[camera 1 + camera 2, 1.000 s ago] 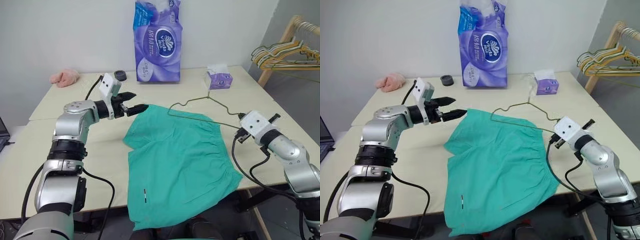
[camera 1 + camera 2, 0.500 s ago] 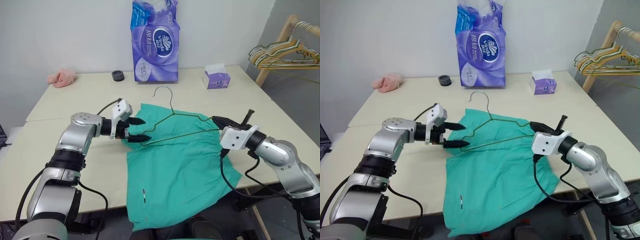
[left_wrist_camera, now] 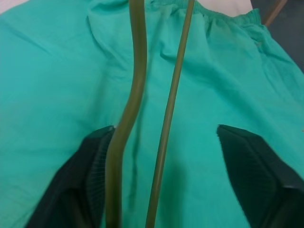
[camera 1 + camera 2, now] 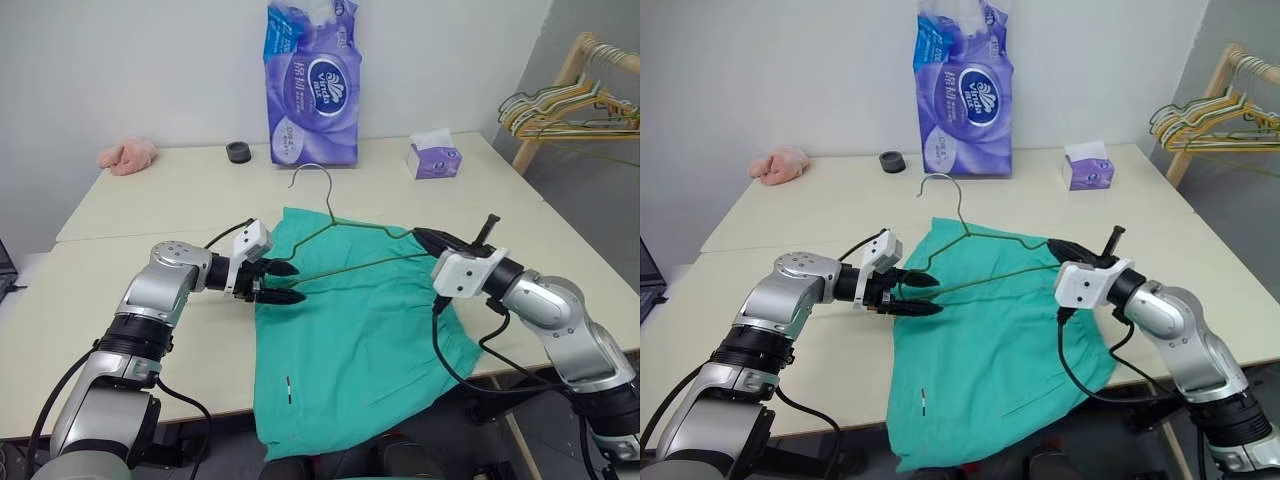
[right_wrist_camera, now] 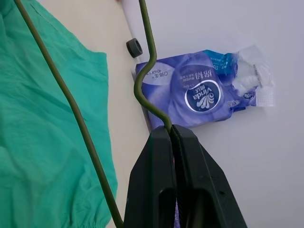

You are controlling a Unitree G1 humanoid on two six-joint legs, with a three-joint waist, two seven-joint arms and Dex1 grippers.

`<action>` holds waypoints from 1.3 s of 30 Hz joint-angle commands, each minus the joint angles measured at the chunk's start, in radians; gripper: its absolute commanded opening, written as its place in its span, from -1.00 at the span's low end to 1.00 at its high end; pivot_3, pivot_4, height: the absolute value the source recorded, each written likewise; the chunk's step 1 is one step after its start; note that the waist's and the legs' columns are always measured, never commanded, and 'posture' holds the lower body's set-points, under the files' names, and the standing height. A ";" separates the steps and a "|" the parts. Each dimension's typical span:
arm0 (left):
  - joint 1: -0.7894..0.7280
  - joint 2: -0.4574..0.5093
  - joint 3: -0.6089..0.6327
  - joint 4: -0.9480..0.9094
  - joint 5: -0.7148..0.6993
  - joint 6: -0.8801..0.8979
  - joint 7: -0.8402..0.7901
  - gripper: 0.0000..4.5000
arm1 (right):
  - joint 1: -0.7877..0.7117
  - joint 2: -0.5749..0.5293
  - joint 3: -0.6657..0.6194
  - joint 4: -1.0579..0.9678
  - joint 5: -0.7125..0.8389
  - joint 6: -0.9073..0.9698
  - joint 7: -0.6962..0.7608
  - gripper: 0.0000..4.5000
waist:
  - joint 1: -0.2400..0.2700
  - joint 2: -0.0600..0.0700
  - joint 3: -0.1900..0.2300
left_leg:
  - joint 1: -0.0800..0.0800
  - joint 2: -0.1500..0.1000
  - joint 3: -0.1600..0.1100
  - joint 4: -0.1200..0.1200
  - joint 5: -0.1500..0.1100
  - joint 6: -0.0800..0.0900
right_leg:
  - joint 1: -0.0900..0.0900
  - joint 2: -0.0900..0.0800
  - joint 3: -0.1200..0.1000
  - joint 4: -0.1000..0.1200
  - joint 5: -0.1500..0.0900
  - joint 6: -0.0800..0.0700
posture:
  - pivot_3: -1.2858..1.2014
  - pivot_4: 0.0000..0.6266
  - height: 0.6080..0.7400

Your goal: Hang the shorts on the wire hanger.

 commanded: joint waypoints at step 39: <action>0.016 -0.001 -0.124 -0.215 0.216 -0.297 0.122 -1.00 | 0.004 -0.190 -0.071 -0.302 0.397 0.693 0.404 0.48 | 0.001 -0.001 0.002 | 0.004 0.001 0.003 -0.002 0.000 0.000 | 0.001 0.000 0.003 0.002 -0.001 0.001 | -0.09 -0.80 1.00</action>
